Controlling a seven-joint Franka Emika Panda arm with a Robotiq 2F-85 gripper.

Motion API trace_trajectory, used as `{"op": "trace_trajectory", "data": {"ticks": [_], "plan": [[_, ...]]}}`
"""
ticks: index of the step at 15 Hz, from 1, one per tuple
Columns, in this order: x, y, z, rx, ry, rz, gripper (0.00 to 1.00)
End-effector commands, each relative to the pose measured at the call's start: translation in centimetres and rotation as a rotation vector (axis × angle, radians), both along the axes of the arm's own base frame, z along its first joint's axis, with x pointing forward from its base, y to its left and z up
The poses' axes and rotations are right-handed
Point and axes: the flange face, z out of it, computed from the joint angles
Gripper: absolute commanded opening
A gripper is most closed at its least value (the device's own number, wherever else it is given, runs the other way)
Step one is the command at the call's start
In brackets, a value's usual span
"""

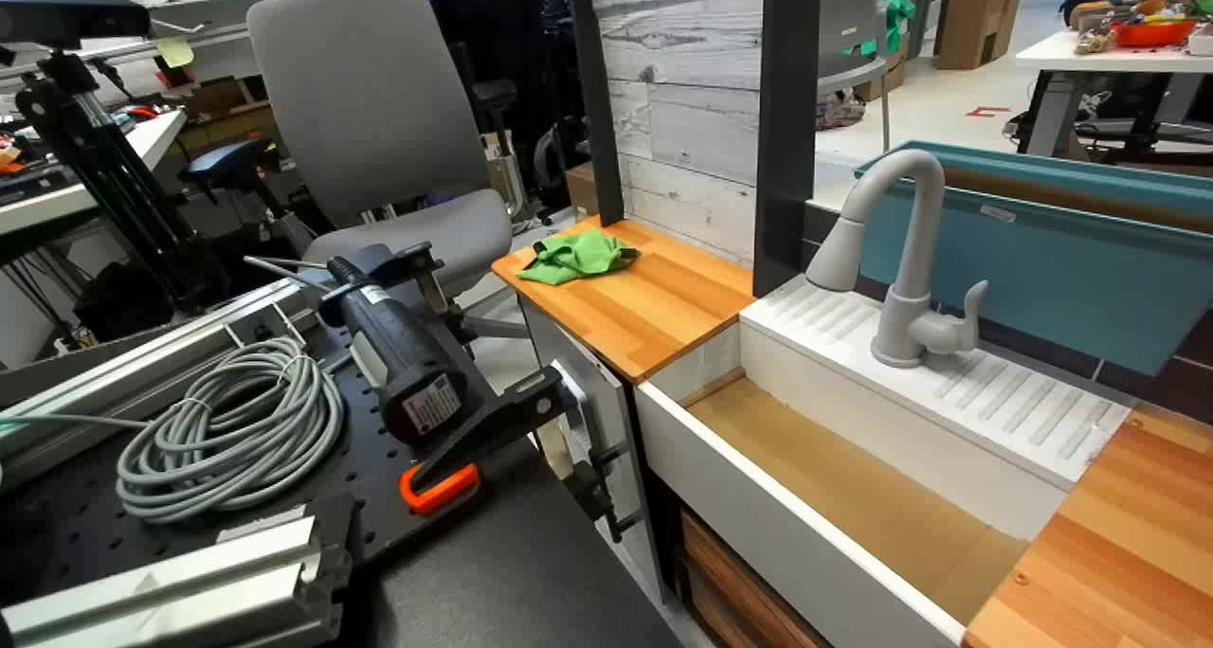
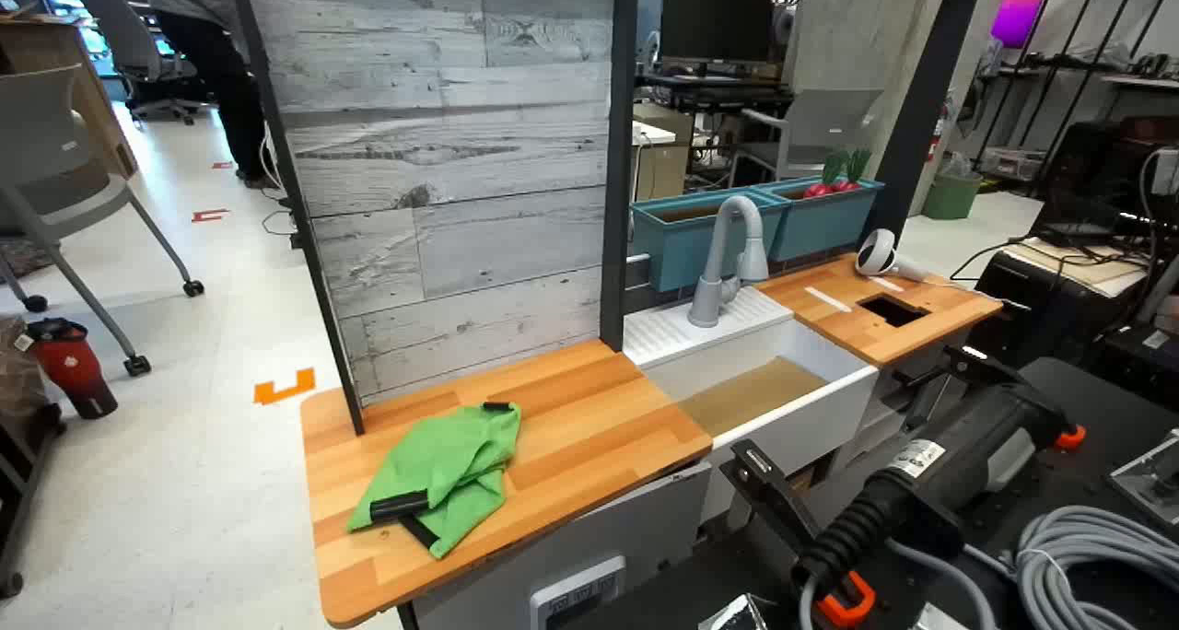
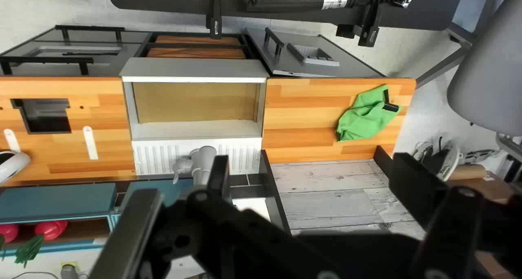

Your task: Move the green cloth to the right

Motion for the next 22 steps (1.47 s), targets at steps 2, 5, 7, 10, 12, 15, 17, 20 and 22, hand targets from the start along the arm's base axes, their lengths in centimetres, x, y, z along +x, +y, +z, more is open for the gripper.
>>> {"op": "trace_trajectory", "data": {"ticks": [2, 5, 7, 10, 12, 15, 17, 20, 22], "plan": [[0.7, 0.7, -0.2, 0.007, 0.002, -0.022, 1.00], [2.5, 3.3, -1.6, 0.048, -0.012, -0.072, 1.00], [4.1, 5.9, -2.9, 0.055, -0.005, -0.088, 1.00], [7.1, 10.9, -5.9, 0.046, 0.038, -0.088, 1.00], [8.6, 14.8, -8.7, 0.026, 0.076, -0.075, 1.00], [9.8, 20.6, -14.5, -0.052, 0.133, -0.038, 1.00], [10.7, 23.9, -18.6, -0.086, 0.149, -0.033, 1.00], [9.8, 24.6, -19.6, -0.103, 0.152, -0.031, 1.00], [10.6, 26.3, -22.4, -0.124, 0.175, -0.032, 1.00]]}}
